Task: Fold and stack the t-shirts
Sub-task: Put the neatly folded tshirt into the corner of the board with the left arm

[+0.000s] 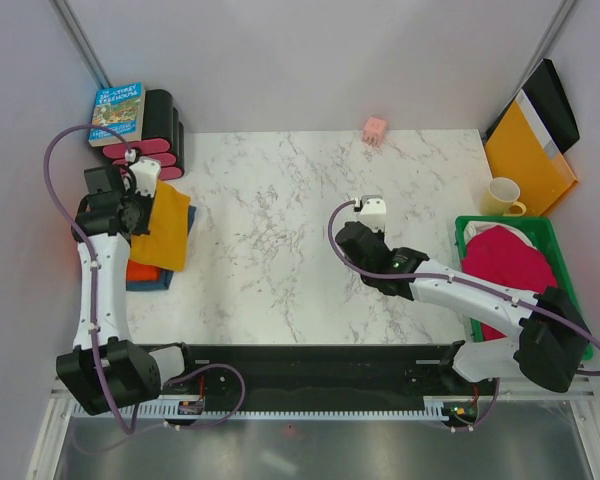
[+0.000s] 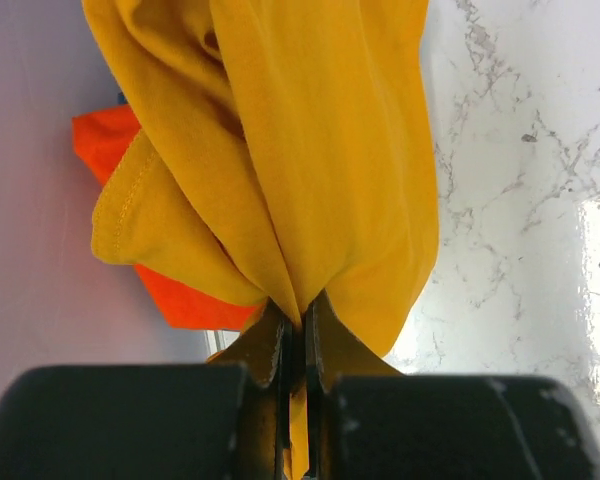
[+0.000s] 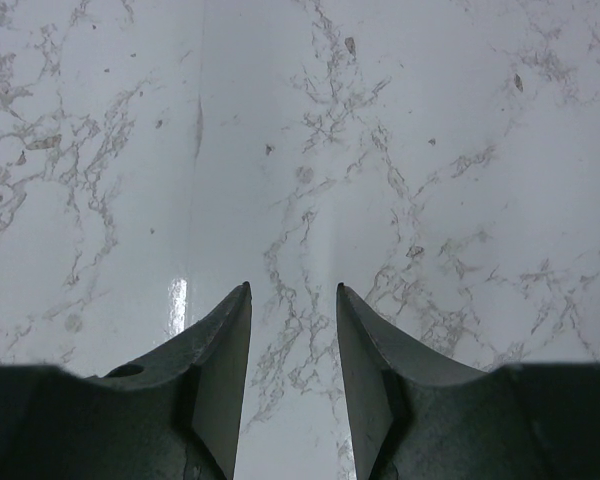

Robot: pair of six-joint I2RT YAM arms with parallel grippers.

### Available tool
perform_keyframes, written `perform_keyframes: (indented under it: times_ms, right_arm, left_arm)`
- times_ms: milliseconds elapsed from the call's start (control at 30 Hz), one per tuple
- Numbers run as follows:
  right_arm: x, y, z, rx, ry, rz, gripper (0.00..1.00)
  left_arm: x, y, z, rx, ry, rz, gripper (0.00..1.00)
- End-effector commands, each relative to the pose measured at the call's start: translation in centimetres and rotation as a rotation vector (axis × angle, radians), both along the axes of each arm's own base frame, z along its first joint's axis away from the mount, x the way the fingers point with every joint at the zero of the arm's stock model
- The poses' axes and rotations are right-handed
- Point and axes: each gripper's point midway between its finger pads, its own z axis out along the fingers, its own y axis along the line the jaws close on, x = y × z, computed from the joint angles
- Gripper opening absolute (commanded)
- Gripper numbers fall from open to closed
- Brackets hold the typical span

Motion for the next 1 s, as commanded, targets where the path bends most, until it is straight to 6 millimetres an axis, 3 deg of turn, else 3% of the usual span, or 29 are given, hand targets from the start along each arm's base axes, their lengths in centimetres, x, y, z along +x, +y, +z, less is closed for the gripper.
perform_keyframes:
  times_ms: [0,233,367,467,533,667,967]
  right_arm:
    - [0.0,0.1,0.7,0.054,-0.027,-0.008,0.47]
    - [0.0,0.3,0.5,0.056,-0.018,-0.004,0.47]
    - [0.0,0.5,0.4,0.067,-0.011,-0.006,0.47]
    - [-0.1,0.5,0.4,0.066,-0.003,-0.007,0.48]
    - [-0.2,0.4,0.3,0.061,0.002,-0.01,0.47]
    - [-0.4,0.2,-0.2,0.045,0.024,-0.018,0.48]
    - [-0.2,0.5,-0.7,0.025,0.059,-0.034,0.47]
  left_arm:
    - [1.3,1.2,1.4,0.03,-0.077,-0.066,0.02]
    - [1.4,3.1,1.1,0.02,-0.074,-0.04,0.02]
    - [1.5,5.5,0.2,0.022,-0.071,0.001,0.02]
    - [0.9,9.1,-0.2,0.012,-0.078,0.077,0.02]
    - [0.9,10.5,-0.6,0.009,-0.078,0.096,0.02]
    - [0.3,13.5,-2.5,-0.029,-0.064,0.15,0.02]
    - [0.1,16.5,-7.5,-0.093,-0.044,0.194,0.02]
